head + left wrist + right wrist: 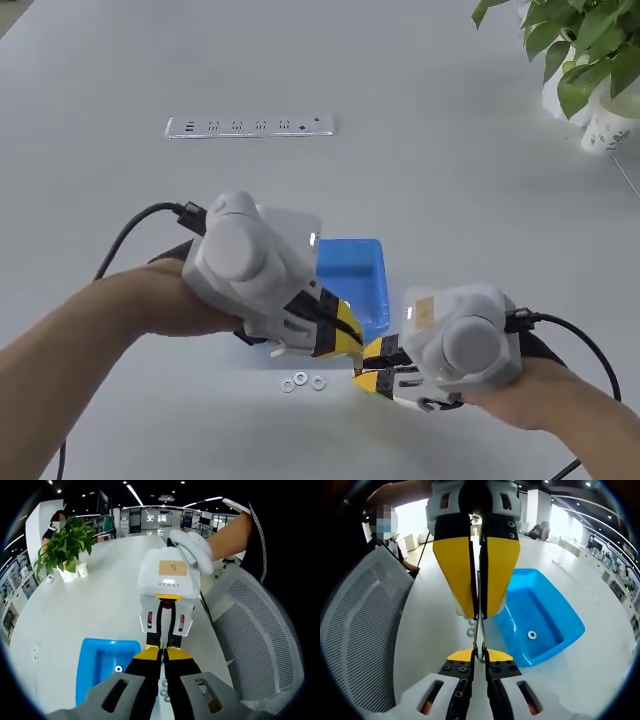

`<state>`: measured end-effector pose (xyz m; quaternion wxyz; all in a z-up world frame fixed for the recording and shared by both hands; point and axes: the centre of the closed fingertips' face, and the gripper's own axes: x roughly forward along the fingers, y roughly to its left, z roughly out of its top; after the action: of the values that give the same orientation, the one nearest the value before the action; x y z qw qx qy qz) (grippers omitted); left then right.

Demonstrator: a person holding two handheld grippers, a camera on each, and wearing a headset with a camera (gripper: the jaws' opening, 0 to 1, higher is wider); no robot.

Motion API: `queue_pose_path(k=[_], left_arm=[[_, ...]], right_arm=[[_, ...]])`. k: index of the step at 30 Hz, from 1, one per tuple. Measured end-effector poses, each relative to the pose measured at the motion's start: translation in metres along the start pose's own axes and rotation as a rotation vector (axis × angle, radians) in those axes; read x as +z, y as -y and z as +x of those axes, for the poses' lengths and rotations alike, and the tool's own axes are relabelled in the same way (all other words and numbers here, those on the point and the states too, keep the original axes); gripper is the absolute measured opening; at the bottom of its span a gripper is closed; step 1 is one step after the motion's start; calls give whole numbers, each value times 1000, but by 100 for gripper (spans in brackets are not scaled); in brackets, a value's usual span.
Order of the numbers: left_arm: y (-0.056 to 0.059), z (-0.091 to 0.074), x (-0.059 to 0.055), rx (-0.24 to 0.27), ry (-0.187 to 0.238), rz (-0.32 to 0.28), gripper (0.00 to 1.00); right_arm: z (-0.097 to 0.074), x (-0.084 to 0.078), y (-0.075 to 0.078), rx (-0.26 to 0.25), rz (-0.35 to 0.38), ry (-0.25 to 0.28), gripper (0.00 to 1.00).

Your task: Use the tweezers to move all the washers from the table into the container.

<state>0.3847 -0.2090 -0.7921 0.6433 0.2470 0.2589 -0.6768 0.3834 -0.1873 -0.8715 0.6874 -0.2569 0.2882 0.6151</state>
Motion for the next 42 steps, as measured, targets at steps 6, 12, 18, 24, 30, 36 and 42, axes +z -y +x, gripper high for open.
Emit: queue_pose_path(k=[6, 12, 18, 24, 30, 36, 42], left_arm=[[1, -4, 4, 9, 7, 7, 6], [2, -10, 8, 16, 10, 10, 6], [4, -18, 13, 25, 16, 9, 6], [5, -25, 18, 32, 16, 13, 6], [5, -32, 23, 41, 18, 20, 6], [4, -39, 29, 53, 25, 16, 6], [3, -46, 34, 58, 19, 17, 6]], right_arm=[[-4, 5, 0, -6, -6, 5, 9], [-8, 9, -1, -5, -18, 3, 9], [-13, 17, -2, -5, -35, 2, 9], [-17, 24, -2, -8, -42, 11, 9], [-23, 32, -2, -15, -55, 17, 9], [-28, 40, 0, -21, -69, 17, 9], [-31, 47, 2, -20, -75, 24, 9]])
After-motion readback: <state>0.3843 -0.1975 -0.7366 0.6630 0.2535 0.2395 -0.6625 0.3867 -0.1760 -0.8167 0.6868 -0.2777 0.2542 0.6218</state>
